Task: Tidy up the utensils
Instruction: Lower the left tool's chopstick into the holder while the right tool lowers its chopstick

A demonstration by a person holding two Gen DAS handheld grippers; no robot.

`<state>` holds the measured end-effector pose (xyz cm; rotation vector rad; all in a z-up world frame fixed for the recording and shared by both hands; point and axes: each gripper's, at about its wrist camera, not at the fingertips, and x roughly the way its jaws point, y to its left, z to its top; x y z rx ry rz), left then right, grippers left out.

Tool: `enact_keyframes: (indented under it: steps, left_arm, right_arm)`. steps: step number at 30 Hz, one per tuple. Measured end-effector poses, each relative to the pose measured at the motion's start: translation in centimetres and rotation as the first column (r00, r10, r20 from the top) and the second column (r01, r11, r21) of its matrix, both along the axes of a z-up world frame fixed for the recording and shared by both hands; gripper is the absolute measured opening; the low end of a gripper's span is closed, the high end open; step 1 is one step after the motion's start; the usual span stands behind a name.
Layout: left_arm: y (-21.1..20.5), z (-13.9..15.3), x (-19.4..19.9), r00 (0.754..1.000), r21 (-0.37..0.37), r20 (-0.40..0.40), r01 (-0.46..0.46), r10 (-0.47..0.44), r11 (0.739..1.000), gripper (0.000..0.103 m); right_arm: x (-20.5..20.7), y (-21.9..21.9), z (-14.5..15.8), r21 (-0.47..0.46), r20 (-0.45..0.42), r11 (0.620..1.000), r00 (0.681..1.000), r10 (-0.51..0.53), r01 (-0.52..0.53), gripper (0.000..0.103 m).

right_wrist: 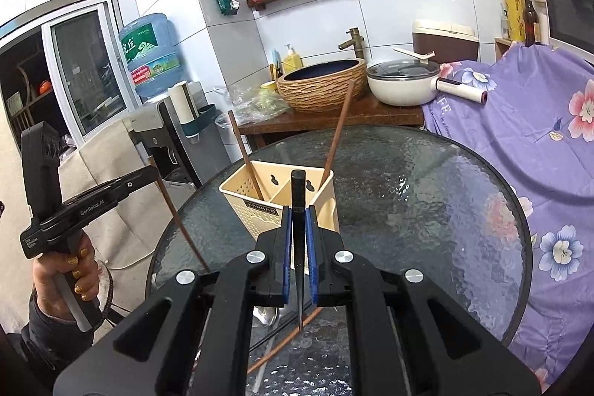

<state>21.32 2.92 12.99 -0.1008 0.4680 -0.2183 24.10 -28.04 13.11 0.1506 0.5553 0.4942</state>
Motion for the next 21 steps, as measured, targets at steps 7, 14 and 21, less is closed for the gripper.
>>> enact_keyframes:
  steps: [7,14,21]
  left_arm:
    - [-0.7,1.6,0.0,0.999,-0.003,0.021,0.024,-0.024,1.0,0.006]
    - [-0.9,5.0,-0.3,0.996,-0.036,0.065,0.061,-0.058,0.998,0.006]
    - [-1.6,11.3,-0.9,0.979,-0.04,0.197,0.062,-0.053,0.997,0.006]
  right_arm:
    - [0.2,0.7,1.9,-0.01,0.016,1.0,1.0,0.022,-0.022,0.008]
    - [0.4,0.9,5.9,0.011,0.043,0.998,0.997,0.061,-0.061,0.008]
    - [0.2,1.5,11.8,0.022,0.141,0.998,0.988,0.058,-0.061,0.008]
